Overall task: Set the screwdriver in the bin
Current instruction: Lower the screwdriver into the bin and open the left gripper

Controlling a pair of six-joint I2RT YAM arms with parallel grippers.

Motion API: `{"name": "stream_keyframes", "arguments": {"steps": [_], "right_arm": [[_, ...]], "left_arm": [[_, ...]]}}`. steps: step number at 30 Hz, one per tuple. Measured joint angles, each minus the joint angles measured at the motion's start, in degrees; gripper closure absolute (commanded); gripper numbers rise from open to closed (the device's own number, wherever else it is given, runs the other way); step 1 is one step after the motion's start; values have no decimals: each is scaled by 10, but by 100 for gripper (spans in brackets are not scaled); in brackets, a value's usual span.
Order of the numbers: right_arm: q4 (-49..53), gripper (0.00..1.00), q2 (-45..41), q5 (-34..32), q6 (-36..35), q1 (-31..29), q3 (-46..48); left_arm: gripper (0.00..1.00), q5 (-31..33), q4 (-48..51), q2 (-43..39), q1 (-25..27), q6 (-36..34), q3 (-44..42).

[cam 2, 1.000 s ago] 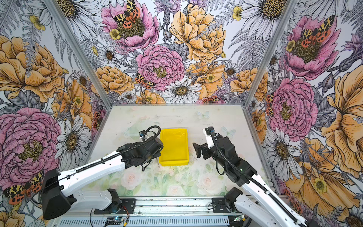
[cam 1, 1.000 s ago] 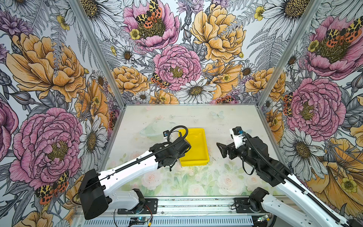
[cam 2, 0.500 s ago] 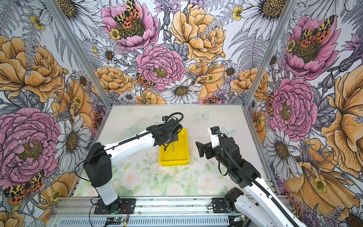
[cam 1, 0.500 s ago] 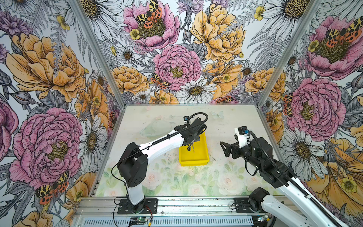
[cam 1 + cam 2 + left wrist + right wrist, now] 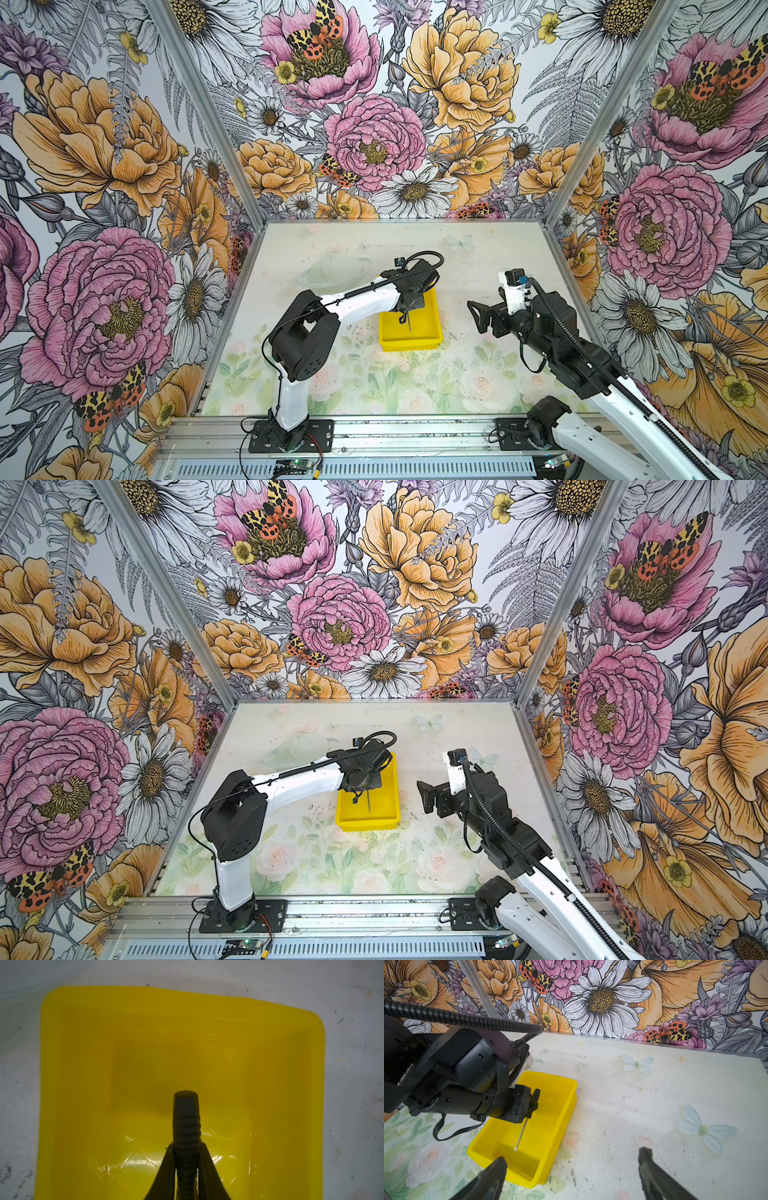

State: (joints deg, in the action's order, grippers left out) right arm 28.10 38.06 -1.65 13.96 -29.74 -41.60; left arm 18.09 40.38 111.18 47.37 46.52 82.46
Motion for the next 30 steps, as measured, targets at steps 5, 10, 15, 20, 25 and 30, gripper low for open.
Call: {"name": "stream_keyframes", "arguments": {"steps": [5, 10, 15, 20, 25, 30], "right_arm": [[0, 0, 1, 0, 0, 1, 1], [0, 0, 5, 0, 0, 1, 6], [5, 1, 1, 0, 0, 2, 11], [5, 0, -5, 0, 0, 5, 11], [5, 0, -5, 0, -1, 6, 11], [8, 0, -13, -2, -9, 6, 11]], "left_arm": [[100, -9, -8, 28, 2, 0, -5], [94, -14, -14, 42, 2, 0, -12], [69, -15, -19, 42, 4, -1, -13], [52, -15, -21, 40, 7, -3, -13], [36, -14, -21, 1, 15, -2, -26], [16, -3, -12, -93, 32, -6, -47]]}}
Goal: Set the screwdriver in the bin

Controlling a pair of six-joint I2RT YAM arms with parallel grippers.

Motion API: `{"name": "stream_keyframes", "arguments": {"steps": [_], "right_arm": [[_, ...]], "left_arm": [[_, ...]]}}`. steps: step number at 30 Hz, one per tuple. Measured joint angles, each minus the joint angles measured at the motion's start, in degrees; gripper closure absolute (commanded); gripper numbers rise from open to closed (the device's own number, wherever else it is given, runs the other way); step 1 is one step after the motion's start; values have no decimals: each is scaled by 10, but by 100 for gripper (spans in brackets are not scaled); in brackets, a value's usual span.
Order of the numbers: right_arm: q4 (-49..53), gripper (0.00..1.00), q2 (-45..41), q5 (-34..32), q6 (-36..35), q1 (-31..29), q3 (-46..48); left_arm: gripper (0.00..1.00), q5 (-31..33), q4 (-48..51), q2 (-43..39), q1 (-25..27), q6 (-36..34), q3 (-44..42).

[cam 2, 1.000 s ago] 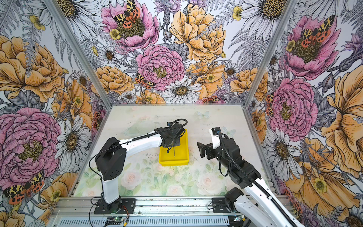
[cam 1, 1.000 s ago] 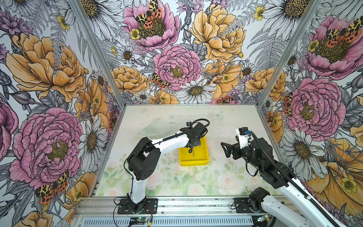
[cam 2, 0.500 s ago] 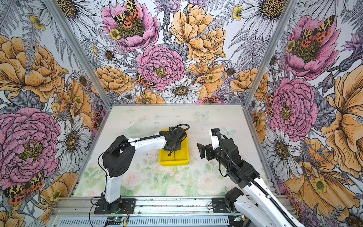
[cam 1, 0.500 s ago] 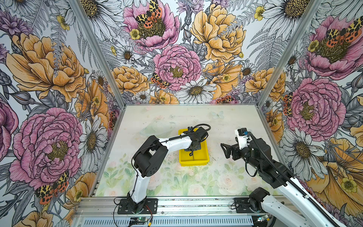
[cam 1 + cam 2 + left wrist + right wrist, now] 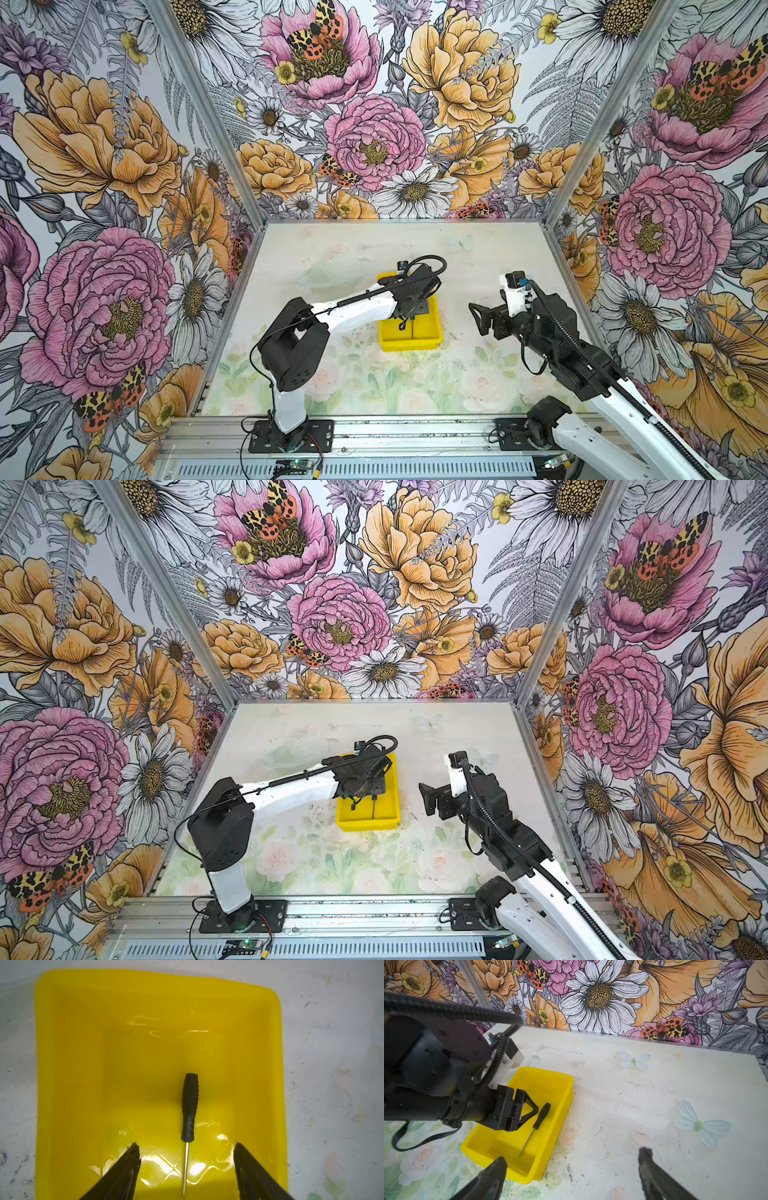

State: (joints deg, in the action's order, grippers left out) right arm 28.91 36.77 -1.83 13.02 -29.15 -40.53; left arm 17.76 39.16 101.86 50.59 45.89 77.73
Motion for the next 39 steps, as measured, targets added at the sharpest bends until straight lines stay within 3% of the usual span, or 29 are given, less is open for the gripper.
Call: {"name": "stream_keyframes", "arguments": {"steps": [4, 9, 18, 23, 29, 39], "right_arm": [[0, 0, -10, -12, -4, 0, 0], [0, 1, -15, -60, -4, 4, 9], [-24, 0, 35, -160, -10, 26, 11], [-80, 0, 73, -196, -16, 47, 59], [-152, 1, 84, -235, -32, 101, 124], [-312, 0, 152, -195, -56, 221, 204]], "left_arm": [[2, 15, 2, -89, 12, -4, -30], [1, 34, 9, -188, -11, -16, -90], [1, 63, 12, -331, -146, -78, -195], [1, 103, -7, -380, -214, -120, -253], [1, 127, -91, -428, -282, -191, -338], [1, 95, -271, -523, -359, -323, -491]]}}
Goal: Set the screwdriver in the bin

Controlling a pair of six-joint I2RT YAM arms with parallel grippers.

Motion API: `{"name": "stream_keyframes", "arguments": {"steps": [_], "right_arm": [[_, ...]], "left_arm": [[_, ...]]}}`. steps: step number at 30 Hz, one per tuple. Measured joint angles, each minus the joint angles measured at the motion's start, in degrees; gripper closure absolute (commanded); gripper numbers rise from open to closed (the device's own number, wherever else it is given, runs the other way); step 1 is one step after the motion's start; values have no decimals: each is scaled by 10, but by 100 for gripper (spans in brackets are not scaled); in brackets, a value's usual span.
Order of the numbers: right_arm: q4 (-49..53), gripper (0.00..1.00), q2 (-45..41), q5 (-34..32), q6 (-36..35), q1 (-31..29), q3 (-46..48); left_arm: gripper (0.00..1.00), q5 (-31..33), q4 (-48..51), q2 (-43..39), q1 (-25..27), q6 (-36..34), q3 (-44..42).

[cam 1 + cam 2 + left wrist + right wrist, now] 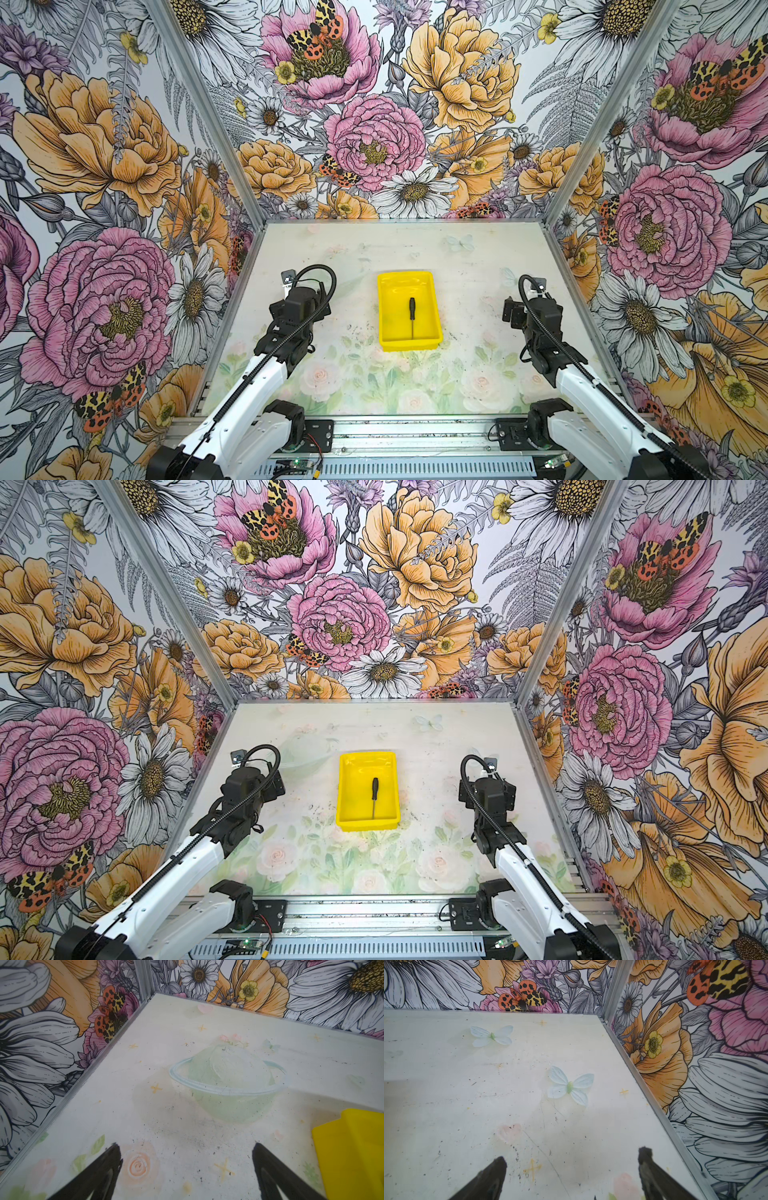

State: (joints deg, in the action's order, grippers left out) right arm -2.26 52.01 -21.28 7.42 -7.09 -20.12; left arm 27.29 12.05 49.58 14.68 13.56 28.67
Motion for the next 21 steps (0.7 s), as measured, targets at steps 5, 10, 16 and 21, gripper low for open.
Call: {"name": "stream_keyframes", "arguments": {"steps": [5, 10, 16, 21], "right_arm": [[-88, 1, 91, 33, -11, 35, 2], [-165, 0, 166, 58, -12, 58, 1], [-240, 0, 242, 89, -15, 76, -23], [-305, 1, 289, 101, -10, 82, -44]], "left_arm": [[1, -24, -96, -9, -43, -46, -59], [1, -51, -193, 32, -94, -65, -97], [1, -68, -306, 84, -117, -66, -142], [1, -78, -397, 137, -127, -74, -141]]}}
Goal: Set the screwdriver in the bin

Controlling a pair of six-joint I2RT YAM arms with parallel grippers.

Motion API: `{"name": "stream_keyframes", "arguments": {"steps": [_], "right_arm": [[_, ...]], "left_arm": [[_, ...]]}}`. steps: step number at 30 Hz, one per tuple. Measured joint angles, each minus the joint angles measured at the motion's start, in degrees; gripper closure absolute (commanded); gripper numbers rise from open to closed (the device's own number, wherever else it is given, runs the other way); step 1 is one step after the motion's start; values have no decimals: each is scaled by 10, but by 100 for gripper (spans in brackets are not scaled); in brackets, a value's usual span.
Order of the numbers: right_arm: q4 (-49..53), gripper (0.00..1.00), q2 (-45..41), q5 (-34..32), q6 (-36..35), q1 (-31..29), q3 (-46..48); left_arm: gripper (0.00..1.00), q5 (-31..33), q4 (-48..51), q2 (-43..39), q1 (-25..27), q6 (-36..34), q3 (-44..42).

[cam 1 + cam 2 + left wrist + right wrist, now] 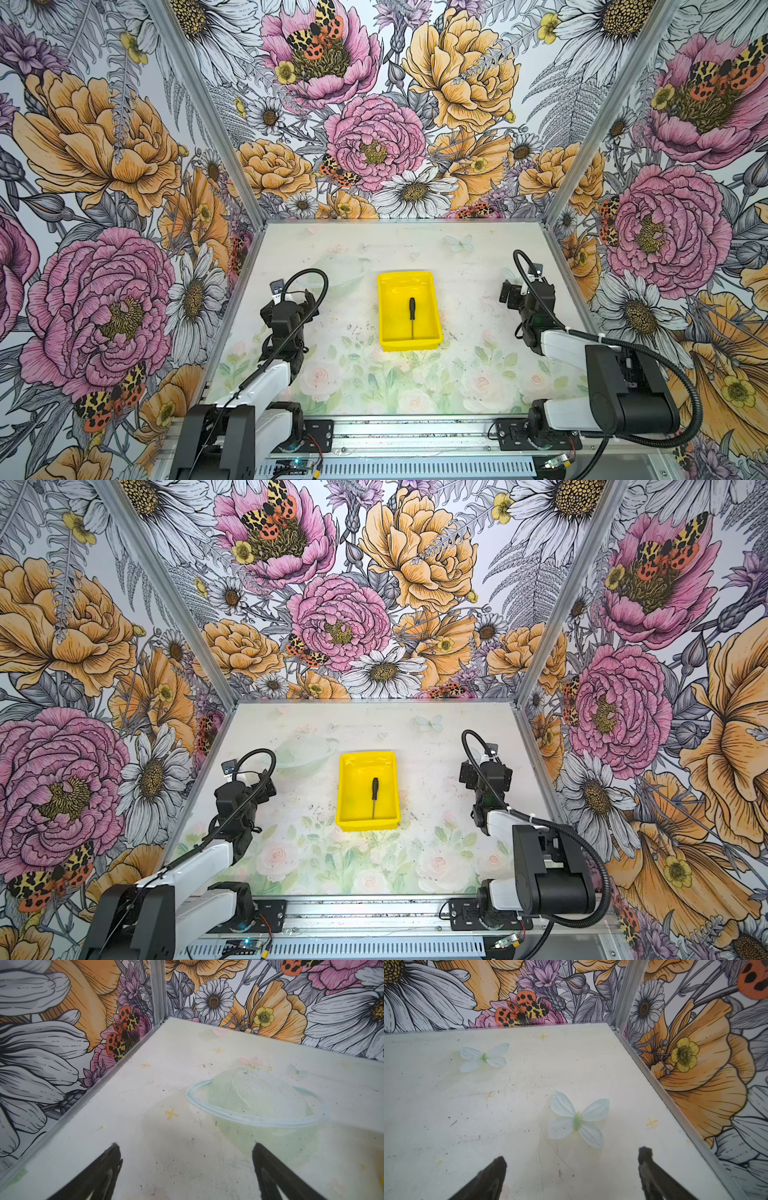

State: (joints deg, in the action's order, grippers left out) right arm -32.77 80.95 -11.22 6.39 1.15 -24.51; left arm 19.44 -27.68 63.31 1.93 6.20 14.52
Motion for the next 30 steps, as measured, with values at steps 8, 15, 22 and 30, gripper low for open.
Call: {"name": "stream_keyframes", "arguments": {"steps": [8, 15, 22, 30], "right_arm": [[-69, 0, 53, 17, 1, 1, 1], [-123, 1, 62, 30, -1, 1, 13], [-134, 1, 62, 32, -1, 1, 13], [-134, 1, 62, 32, -1, 1, 14]], "left_arm": [[1, -21, -106, 90, -14, -13, 12], [1, -39, -188, 159, -14, -26, 33], [1, -42, -288, 243, -14, -34, 29], [1, -43, -302, 254, -14, -34, 31]]}}
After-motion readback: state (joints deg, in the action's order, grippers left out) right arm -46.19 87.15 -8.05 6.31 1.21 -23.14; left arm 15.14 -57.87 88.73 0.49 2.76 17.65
